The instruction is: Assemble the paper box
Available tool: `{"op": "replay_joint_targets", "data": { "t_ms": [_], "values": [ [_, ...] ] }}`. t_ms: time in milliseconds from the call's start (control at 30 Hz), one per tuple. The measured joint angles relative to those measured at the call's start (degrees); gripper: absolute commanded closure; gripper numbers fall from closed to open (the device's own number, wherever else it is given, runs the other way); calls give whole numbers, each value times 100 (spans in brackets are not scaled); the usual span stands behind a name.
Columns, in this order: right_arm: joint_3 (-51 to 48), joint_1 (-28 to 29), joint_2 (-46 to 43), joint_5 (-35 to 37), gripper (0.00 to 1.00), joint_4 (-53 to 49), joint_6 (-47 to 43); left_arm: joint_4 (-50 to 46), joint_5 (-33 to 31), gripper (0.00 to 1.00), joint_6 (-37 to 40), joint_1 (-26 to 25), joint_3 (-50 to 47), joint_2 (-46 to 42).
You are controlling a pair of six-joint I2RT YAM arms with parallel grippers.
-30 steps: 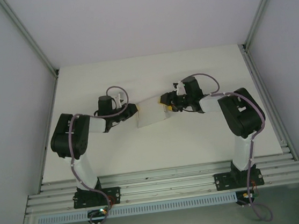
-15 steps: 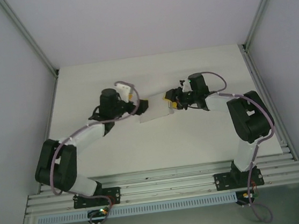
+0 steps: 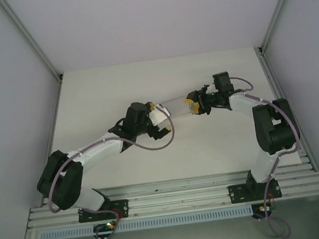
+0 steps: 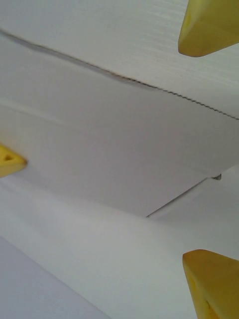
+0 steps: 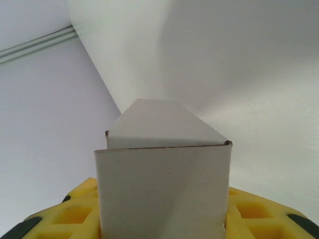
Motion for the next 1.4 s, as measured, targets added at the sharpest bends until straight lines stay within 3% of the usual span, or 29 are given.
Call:
{"op": "replay_joint_targets", "data": {
  "t_ms": [433, 933, 1033, 1100, 1233, 1267, 1300, 1400],
  "values": [
    [20, -31, -11, -660, 68, -251, 807, -535, 166, 1, 518, -26, 498, 496],
    [-46, -66, -11, -817, 61, -649, 881, -426, -103, 49, 708, -144, 455, 522],
    [-46, -61, -11, -815, 46, -678, 957, -415, -103, 55, 796, -151, 444, 522],
    [-44, -22, -11, -837, 44, -693, 903, -433, -55, 59, 809, -157, 444, 522],
    [-20, 109, -28, -815, 29, -782, 728, -542, -52, 62, 807, -160, 455, 522],
    [-13, 120, -66, -769, 11, -850, 664, -560, -52, 62, 807, -160, 461, 522],
    [-2, 127, -109, -693, 0, -946, 616, -573, -52, 63, 804, -160, 466, 522],
    [4, 127, -380, -249, 1, -1231, 326, -656, -55, 62, 785, -149, 516, 520]
  ]
}}
